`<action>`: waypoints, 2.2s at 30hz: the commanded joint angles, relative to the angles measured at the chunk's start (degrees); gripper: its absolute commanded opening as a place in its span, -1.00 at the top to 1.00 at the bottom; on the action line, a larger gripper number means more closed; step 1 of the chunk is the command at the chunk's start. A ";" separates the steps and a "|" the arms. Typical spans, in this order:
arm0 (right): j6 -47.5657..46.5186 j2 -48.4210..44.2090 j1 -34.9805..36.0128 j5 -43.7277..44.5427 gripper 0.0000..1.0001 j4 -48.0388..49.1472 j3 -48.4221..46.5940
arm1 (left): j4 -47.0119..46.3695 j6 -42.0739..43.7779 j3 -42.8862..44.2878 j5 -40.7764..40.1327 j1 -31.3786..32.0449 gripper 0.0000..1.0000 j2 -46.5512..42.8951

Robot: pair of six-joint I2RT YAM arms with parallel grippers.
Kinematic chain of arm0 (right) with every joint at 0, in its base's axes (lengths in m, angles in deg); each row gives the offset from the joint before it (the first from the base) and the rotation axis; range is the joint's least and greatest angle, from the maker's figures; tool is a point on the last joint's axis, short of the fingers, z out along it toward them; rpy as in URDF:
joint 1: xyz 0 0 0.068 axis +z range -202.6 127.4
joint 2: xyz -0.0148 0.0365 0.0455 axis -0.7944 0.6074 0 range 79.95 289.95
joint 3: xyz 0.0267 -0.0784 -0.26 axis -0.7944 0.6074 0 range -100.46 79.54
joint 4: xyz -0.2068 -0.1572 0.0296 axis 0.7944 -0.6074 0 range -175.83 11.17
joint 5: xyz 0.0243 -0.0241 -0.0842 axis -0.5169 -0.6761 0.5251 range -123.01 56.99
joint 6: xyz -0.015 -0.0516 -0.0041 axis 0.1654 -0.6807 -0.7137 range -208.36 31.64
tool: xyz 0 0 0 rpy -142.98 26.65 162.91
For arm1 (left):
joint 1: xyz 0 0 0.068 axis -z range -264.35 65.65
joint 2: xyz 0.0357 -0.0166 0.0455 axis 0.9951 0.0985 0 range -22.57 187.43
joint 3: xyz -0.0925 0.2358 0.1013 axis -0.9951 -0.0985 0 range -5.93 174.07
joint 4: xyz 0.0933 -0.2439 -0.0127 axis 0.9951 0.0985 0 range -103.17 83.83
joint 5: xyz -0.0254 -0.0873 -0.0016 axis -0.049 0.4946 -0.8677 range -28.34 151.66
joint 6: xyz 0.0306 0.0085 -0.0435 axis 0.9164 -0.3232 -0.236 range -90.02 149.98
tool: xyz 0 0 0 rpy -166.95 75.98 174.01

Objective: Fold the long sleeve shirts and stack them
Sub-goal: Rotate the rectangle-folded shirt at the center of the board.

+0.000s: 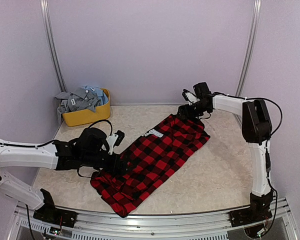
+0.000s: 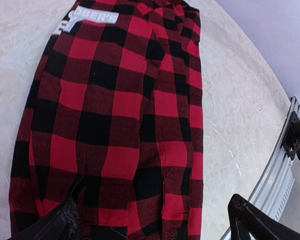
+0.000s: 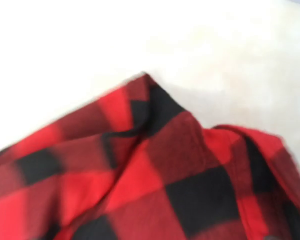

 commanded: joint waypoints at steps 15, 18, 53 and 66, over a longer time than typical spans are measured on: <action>6.49 -30.74 1.13 -0.85 -0.95 4.08 28.29 | -0.45 -7.78 -7.30 12.12 5.94 -0.78 6.69; 8.16 -30.68 1.53 -0.50 -0.92 4.37 30.64 | -2.91 -7.80 -5.37 14.06 8.31 -0.77 11.18; 8.24 -2.04 3.73 -3.74 -0.80 12.45 11.60 | -11.66 5.51 15.68 19.01 15.38 -0.96 23.57; 9.84 11.35 5.19 -9.65 -0.75 6.54 -5.34 | -8.40 -0.30 8.87 5.76 9.67 -0.97 10.97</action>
